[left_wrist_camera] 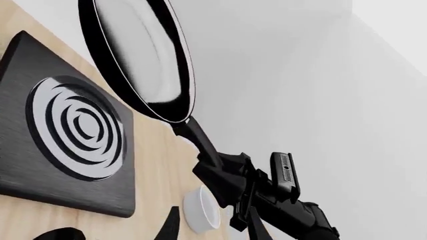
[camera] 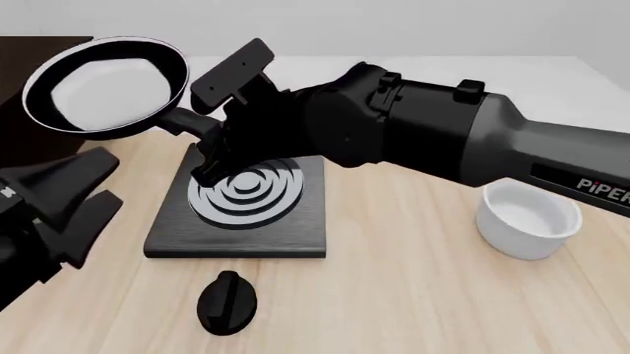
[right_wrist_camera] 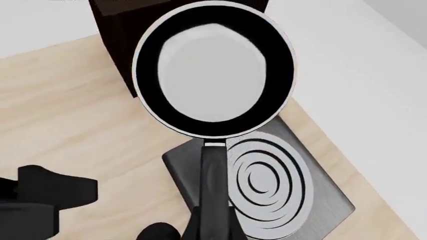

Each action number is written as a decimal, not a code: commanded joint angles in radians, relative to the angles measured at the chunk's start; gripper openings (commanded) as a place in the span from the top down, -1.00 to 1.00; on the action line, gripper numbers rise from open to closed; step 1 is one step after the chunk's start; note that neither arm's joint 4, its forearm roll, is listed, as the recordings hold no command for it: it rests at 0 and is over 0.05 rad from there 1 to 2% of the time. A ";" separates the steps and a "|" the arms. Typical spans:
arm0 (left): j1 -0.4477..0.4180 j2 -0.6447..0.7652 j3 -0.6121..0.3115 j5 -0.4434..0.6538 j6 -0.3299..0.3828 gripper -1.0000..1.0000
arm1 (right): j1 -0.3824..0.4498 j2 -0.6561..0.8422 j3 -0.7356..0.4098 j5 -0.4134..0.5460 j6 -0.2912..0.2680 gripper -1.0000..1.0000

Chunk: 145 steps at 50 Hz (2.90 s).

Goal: Put the frying pan on the cabinet shelf.

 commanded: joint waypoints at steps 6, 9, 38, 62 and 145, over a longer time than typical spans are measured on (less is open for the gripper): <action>0.009 0.006 0.021 -0.020 -0.012 -1.00 | 0.034 -0.013 -0.018 -0.034 0.018 1.00; 0.010 0.006 0.022 -0.020 -0.013 -1.00 | 0.041 -0.014 -0.022 -0.034 0.016 1.00; 0.011 0.022 0.019 -0.018 0.014 -1.00 | 0.124 -0.034 0.022 -0.047 0.037 1.00; 0.010 0.035 0.052 -0.047 0.001 -1.00 | 0.178 -0.045 0.059 -0.083 0.067 1.00; 0.042 0.096 0.068 -0.093 0.053 1.00 | 0.205 -0.303 0.177 -0.094 0.149 -1.00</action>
